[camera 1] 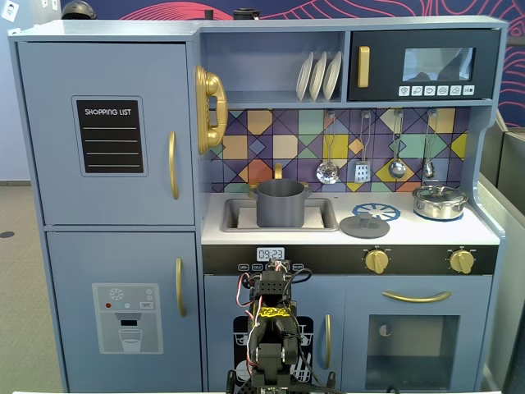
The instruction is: Pick up the lid from the counter and put it on the gray recipient
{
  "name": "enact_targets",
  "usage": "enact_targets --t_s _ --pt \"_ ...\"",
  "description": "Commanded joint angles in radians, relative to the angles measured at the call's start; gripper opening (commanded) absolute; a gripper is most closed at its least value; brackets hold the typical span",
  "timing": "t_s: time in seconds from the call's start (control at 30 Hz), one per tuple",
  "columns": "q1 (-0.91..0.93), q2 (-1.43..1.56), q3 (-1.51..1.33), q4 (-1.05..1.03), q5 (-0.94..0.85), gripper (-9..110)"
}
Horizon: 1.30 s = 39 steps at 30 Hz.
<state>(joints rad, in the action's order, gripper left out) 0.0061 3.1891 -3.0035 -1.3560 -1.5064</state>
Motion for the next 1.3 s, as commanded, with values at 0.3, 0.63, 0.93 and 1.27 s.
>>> enact_targets --t_s 0.3,0.63,0.93,1.27 --pt "0.026 -0.011 0.003 -0.173 0.002 0" --pt "-0.002 -0.178 0.37 -0.147 0.025 0" --pt "0.11 -0.472 0.988 0.043 -0.114 0" --pt "0.37 -0.476 0.893 0.749 -0.163 0"
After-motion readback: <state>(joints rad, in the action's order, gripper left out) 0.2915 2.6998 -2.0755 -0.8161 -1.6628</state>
